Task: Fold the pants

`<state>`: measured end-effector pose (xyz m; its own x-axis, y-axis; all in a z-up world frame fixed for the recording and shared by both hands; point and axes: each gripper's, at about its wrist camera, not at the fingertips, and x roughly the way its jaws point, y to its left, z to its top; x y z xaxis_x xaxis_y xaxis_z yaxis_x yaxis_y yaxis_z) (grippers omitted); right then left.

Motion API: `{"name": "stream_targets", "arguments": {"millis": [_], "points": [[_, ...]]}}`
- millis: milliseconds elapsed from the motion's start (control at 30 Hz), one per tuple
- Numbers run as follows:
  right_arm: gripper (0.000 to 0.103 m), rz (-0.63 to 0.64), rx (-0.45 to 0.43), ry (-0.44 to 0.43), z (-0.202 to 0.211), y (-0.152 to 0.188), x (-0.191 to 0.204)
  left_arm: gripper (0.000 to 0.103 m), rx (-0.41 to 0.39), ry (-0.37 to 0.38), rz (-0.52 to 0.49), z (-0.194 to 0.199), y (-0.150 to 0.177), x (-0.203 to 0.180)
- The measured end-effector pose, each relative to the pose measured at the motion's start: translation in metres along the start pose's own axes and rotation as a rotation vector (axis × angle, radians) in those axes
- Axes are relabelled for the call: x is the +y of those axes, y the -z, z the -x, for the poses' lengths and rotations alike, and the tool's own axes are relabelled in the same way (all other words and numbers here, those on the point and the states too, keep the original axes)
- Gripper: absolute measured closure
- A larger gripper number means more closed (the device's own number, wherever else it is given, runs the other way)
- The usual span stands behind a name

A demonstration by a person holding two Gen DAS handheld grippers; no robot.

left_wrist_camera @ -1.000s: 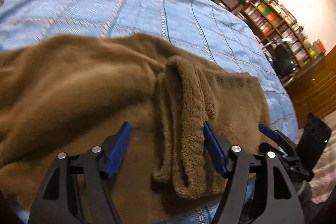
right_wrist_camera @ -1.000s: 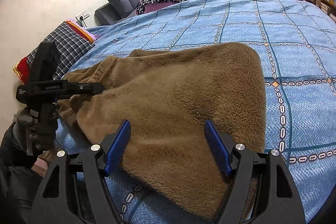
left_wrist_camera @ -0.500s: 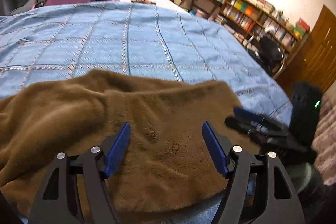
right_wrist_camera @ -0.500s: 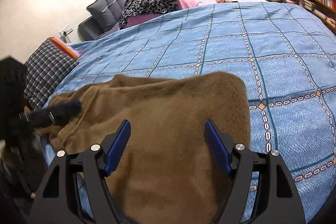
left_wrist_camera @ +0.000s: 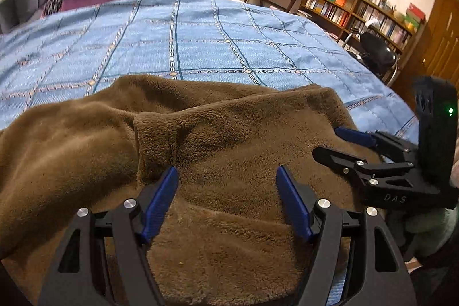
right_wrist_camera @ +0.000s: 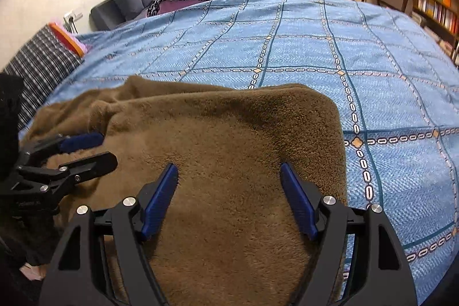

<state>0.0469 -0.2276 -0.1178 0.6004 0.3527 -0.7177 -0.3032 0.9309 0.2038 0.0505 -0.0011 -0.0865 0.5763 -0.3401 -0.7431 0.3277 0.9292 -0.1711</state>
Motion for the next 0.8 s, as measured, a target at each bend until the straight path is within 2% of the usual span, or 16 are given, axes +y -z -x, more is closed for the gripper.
{"name": "stream_targets", "arguments": {"millis": [133,200,267,433,533,600,800], "points": [[0.027,0.009,0.001,0.012,-0.001,0.002,0.001,0.032,-0.001,0.022,0.041,0.007,-0.002,0.003],[0.027,0.008,0.000,0.014,0.000,0.002,0.002,0.029,-0.014,0.048,0.080,0.020,-0.004,0.005],[0.027,0.007,-0.003,0.016,-0.001,0.003,0.002,0.027,-0.038,0.043,0.099,0.035,-0.005,0.007],[0.027,0.006,-0.012,0.016,0.001,0.005,0.002,0.027,-0.076,-0.011,0.175,0.071,0.003,0.026],[0.027,0.009,-0.013,0.021,0.003,0.006,0.003,0.027,-0.089,-0.059,0.254,0.092,0.015,0.047],[0.027,0.011,-0.014,0.023,0.003,0.006,0.003,0.027,-0.099,-0.116,0.306,0.108,0.026,0.064],[0.027,0.011,-0.015,0.022,0.003,0.006,0.003,0.026,-0.113,-0.193,0.478,0.135,0.050,0.115]]}}
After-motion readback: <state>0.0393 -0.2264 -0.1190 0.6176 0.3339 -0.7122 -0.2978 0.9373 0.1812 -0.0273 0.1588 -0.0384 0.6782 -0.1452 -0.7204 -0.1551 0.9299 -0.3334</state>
